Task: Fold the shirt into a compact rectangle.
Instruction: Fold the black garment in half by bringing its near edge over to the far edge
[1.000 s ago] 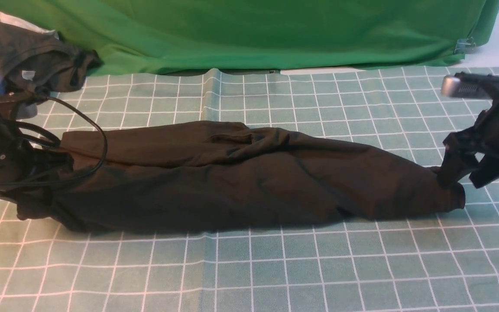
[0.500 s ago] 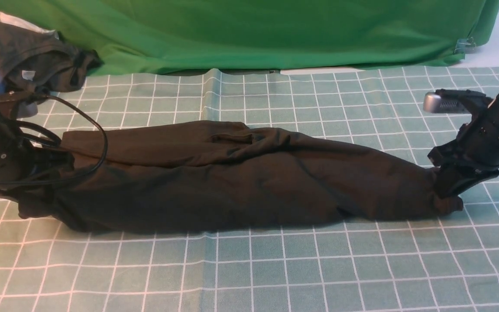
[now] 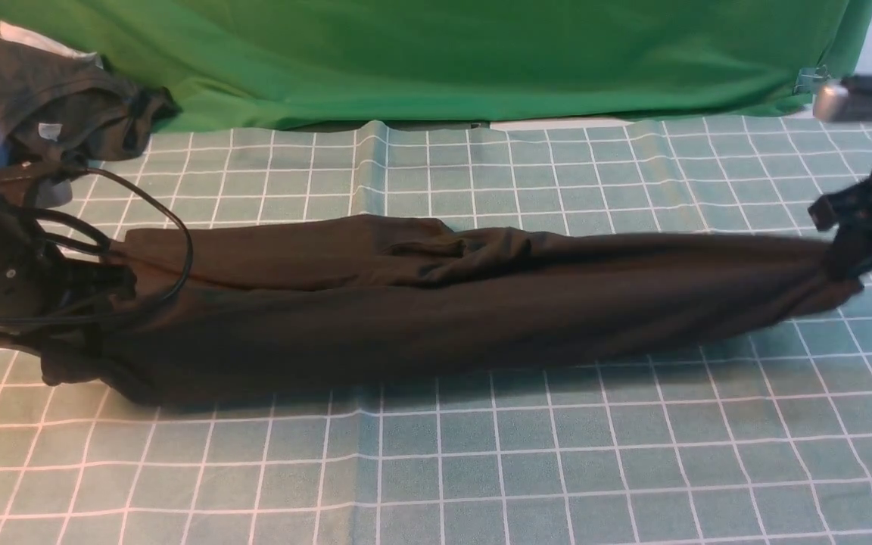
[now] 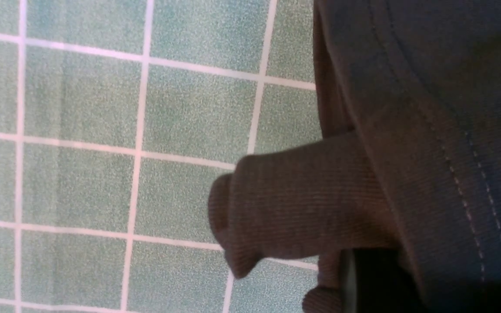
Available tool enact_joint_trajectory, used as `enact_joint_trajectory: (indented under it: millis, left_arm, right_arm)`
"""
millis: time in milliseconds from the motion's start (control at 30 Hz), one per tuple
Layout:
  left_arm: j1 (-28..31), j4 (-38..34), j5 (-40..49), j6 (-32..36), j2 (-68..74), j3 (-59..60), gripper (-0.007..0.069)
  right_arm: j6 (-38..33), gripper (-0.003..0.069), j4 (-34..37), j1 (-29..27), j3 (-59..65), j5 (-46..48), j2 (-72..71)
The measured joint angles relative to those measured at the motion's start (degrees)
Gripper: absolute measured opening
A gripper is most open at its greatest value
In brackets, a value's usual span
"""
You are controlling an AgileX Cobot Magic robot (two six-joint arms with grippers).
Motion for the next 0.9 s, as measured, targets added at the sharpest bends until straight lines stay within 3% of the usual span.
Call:
enact_joint_trajectory:
  millis: [100,333,467,733,900]
  left_arm:
    - [0.0,-0.27,0.79,0.0,-0.22,0.0,0.0155]
    - [0.0,-1.11,3.85,-0.31,-5.25,0.0,0.0155]
    - [-0.06,-1.37,7.96,-1.28,-12.56,3.44,0.0155]
    - [0.0,-2.72,12.21,-1.28,-14.63,17.79,0.0155]
    - [0.0,-2.82,10.2,-1.55,-14.73,20.88,0.0155]
  right_arm:
    - [-0.44,0.0039,-0.97,-0.66,0.18,5.58,2.85]
    - [2.65,0.0039,-3.41,-0.66,1.59,6.29,-3.99]
    - [5.83,0.0039,-6.24,-0.66,8.57,6.95,-13.87]
    - [7.37,0.0041,-7.54,-0.71,23.93,6.99,-15.71]
    - [8.48,0.0153,-7.97,-0.89,29.86,6.92,-15.71]
